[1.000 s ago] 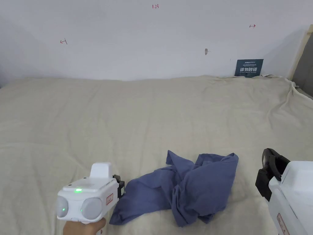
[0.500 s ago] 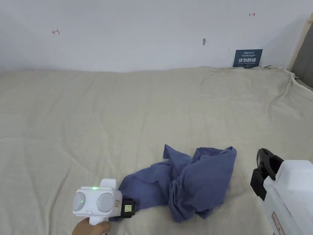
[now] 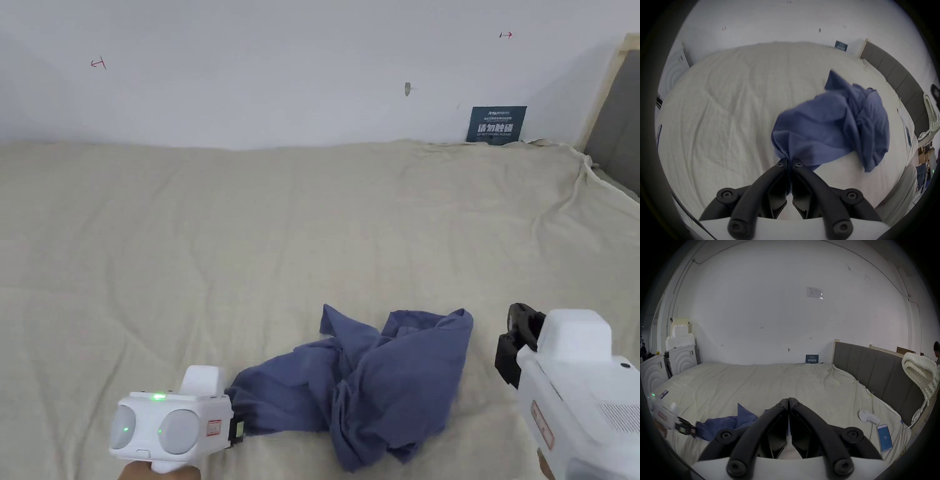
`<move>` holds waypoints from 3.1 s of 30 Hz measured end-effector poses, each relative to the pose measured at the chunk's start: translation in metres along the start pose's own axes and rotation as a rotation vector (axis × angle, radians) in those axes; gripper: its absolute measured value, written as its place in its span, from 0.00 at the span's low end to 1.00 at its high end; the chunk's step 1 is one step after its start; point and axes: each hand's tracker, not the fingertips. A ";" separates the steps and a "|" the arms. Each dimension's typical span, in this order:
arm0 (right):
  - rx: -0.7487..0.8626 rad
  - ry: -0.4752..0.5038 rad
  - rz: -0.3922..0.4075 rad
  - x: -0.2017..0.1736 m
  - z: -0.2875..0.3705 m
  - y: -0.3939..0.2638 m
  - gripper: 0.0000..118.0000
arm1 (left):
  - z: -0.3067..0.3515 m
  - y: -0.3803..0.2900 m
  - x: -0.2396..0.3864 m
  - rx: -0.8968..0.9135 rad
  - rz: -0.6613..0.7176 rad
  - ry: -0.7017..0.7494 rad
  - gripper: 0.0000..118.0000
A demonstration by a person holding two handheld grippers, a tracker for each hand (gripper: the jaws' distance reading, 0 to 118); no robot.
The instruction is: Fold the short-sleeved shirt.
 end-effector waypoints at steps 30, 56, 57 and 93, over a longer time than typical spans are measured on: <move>-0.779 -0.007 -0.211 0.015 -0.272 -0.042 0.09 | 0.021 0.015 -0.015 0.048 0.061 -0.078 0.01; -0.287 0.131 -0.106 0.054 -0.111 0.140 0.01 | 0.112 0.096 -0.067 0.342 0.178 -0.139 0.01; -0.275 0.122 -0.106 0.058 -0.111 0.148 0.01 | 0.118 0.107 -0.074 0.358 0.183 -0.125 0.01; -0.205 0.010 -0.124 0.052 -0.205 0.216 0.01 | 0.107 0.279 -0.133 0.449 0.140 0.118 0.01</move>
